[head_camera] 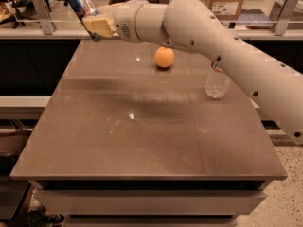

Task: Place redbull can upright

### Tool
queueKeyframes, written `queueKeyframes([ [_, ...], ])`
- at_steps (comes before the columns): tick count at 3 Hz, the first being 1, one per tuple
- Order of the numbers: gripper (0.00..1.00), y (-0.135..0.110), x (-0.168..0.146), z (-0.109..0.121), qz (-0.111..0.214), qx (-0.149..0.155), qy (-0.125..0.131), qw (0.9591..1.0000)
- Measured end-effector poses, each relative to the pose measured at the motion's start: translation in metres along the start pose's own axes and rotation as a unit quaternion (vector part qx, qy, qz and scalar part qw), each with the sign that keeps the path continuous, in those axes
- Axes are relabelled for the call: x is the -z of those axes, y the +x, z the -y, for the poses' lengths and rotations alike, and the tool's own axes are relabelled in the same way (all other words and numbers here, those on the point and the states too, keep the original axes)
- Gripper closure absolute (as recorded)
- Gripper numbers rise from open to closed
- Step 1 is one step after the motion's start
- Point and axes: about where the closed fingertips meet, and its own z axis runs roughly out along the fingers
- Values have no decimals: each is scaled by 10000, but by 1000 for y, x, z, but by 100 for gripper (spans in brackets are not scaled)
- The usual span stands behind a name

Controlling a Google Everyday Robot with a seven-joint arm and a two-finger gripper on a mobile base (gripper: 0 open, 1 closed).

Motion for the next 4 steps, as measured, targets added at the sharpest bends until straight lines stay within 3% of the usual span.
queueKeyframes([
  [1, 100, 11, -3, -3, -5, -48, 127, 9999],
  [2, 100, 25, -4, 1, 236, -140, 285, 9992],
  [4, 100, 44, -16, 14, 920, -298, 292, 9949],
])
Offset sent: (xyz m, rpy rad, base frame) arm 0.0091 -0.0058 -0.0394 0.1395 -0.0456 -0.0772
